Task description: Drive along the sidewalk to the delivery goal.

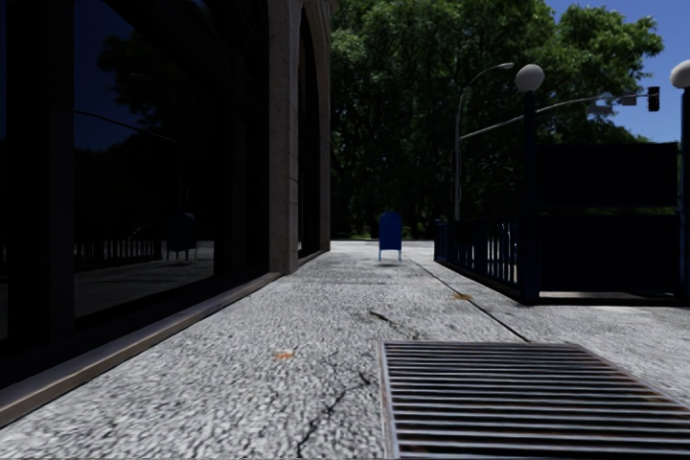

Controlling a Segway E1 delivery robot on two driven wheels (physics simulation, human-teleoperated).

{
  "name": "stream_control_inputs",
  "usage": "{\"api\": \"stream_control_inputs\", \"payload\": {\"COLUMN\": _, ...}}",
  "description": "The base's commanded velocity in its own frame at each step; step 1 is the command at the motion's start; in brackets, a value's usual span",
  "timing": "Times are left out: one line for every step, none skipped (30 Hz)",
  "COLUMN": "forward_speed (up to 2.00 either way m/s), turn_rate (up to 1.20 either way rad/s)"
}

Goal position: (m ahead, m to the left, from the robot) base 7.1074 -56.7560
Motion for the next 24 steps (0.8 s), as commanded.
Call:
{"api": "stream_control_inputs", "payload": {"forward_speed": 2.00, "turn_rate": 0.25}}
{"api": "stream_control_inputs", "payload": {"forward_speed": 2.00, "turn_rate": 0.25}}
{"api": "stream_control_inputs", "payload": {"forward_speed": 2.00, "turn_rate": 0.25}}
{"api": "stream_control_inputs", "payload": {"forward_speed": 2.00, "turn_rate": 0.25}}
{"api": "stream_control_inputs", "payload": {"forward_speed": 2.00, "turn_rate": 0.17}}
{"api": "stream_control_inputs", "payload": {"forward_speed": 2.00, "turn_rate": 0.14}}
{"api": "stream_control_inputs", "payload": {"forward_speed": 2.00, "turn_rate": 0.13}}
{"api": "stream_control_inputs", "payload": {"forward_speed": 2.00, "turn_rate": 0.11}}
{"api": "stream_control_inputs", "payload": {"forward_speed": 2.00, "turn_rate": 0.11}}
{"api": "stream_control_inputs", "payload": {"forward_speed": 2.00, "turn_rate": 0.06}}
{"api": "stream_control_inputs", "payload": {"forward_speed": 2.00, "turn_rate": 0.05}}
{"api": "stream_control_inputs", "payload": {"forward_speed": 2.00, "turn_rate": 0.04}}
{"api": "stream_control_inputs", "payload": {"forward_speed": 2.00, "turn_rate": 0.00}}
{"api": "stream_control_inputs", "payload": {"forward_speed": 2.00, "turn_rate": 0.00}}
{"api": "stream_control_inputs", "payload": {"forward_speed": 2.00, "turn_rate": 0.00}}
{"api": "stream_control_inputs", "payload": {"forward_speed": 2.00, "turn_rate": 0.00}}
{"api": "stream_control_inputs", "payload": {"forward_speed": 2.00, "turn_rate": 0.00}}
{"api": "stream_control_inputs", "payload": {"forward_speed": 2.00, "turn_rate": 0.00}}
{"api": "stream_control_inputs", "payload": {"forward_speed": 2.00, "turn_rate": 0.00}}
{"api": "stream_control_inputs", "payload": {"forward_speed": 2.00, "turn_rate": 0.00}}
{"api": "stream_control_inputs", "payload": {"forward_speed": 2.00, "turn_rate": 0.00}}
{"api": "stream_control_inputs", "payload": {"forward_speed": 2.00, "turn_rate": 0.00}}
{"api": "stream_control_inputs", "payload": {"forward_speed": 2.00, "turn_rate": 0.00}}
{"api": "stream_control_inputs", "payload": {"forward_speed": 2.00, "turn_rate": 0.00}}
